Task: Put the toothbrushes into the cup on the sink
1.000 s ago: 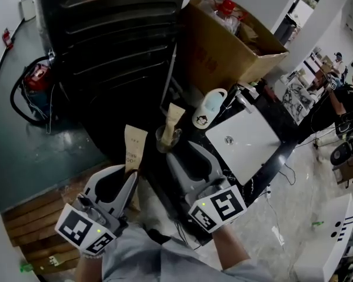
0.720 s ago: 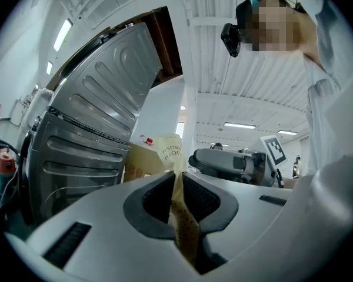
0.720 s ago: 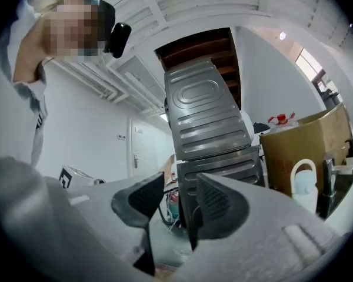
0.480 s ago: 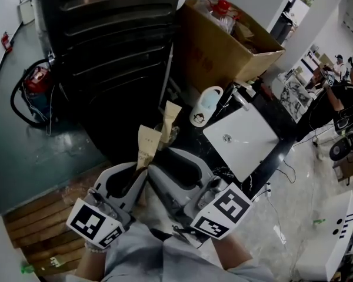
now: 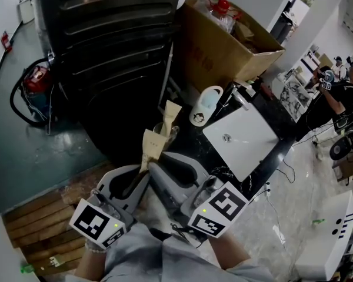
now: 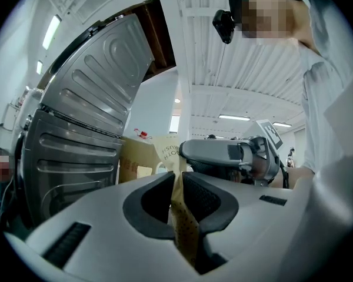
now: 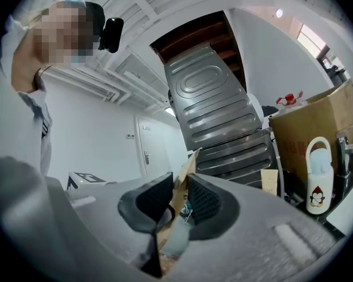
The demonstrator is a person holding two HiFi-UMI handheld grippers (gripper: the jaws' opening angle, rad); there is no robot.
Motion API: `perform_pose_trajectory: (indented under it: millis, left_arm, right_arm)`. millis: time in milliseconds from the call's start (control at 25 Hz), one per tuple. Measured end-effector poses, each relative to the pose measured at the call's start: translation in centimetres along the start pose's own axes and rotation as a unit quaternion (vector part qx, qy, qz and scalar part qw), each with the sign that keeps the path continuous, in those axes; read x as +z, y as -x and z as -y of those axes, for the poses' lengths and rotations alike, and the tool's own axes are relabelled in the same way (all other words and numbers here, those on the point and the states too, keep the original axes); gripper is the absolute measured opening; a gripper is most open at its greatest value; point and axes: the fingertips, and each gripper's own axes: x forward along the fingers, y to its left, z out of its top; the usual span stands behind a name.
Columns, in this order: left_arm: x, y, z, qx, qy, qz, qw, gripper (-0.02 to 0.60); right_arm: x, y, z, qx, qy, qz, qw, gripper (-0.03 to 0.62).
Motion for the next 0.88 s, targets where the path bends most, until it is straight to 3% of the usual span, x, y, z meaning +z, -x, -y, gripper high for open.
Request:
perform_pose_trajectory:
  millis: [200, 440, 880]
  left_arm:
    - [-0.5, -0.3, 0.2, -0.011, 0.016, -0.011, 0.9998, 0.043]
    - [-1.4, -0.8, 0.2, -0.007, -0.014, -0.036, 0.9992, 0.069]
    - [-2.0, -1.0, -0.5, -0.003, -0.008, -0.05, 0.9987, 0.1]
  right_arm:
    - [-0.2, 0.2, 0.4, -0.009, 0.003, 0.001, 1.0, 0.034]
    - [-0.7, 0.3, 0.6, -0.018, 0.003, 0.0, 1.0, 0.009]
    - [-0.5, 0.7, 2.2, -0.048, -0.011, 0.015, 0.999, -0.002]
